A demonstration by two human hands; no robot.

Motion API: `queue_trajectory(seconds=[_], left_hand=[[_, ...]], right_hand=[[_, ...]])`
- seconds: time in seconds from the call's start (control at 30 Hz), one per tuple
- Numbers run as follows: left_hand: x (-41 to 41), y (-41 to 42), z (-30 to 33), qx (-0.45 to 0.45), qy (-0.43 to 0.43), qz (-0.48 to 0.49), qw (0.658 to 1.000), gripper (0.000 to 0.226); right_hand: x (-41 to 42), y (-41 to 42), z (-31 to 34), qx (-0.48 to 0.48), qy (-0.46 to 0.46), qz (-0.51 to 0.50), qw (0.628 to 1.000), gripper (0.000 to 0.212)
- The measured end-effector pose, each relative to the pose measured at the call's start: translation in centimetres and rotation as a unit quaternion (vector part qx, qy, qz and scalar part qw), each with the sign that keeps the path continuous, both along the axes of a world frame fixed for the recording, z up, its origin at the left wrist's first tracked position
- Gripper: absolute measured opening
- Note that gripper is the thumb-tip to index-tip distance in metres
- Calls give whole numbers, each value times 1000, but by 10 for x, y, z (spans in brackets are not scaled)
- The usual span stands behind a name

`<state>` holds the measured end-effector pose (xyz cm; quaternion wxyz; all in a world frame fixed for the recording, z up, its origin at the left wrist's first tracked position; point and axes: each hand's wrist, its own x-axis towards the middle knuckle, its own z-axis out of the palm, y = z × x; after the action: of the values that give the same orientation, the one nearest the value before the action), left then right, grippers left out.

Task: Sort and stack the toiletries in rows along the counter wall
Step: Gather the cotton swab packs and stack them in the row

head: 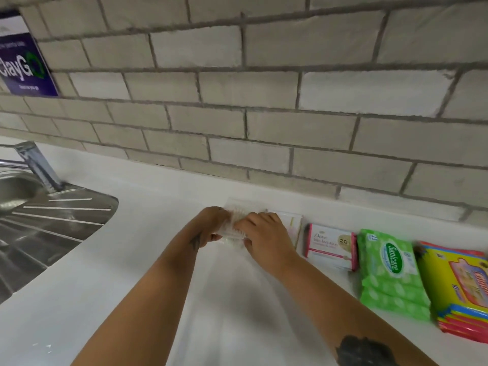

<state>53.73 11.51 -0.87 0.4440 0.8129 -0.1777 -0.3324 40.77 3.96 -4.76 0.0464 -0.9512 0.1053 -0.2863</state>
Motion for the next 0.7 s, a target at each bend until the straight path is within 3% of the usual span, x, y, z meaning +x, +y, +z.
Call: queue_trajectory(seconds=[0.17, 0.37, 0.7], left_hand=[[34, -12, -32, 34, -85, -42, 995, 31], [46, -19, -57, 62, -193, -64, 977, 34], [49, -26, -72, 62, -197, -16, 978, 41]], right_hand=[[28, -5, -21, 20, 51, -16, 998, 33], [45, -8, -30, 25, 93, -15, 995, 32], [46, -1, -29, 43, 79, -40, 995, 38]])
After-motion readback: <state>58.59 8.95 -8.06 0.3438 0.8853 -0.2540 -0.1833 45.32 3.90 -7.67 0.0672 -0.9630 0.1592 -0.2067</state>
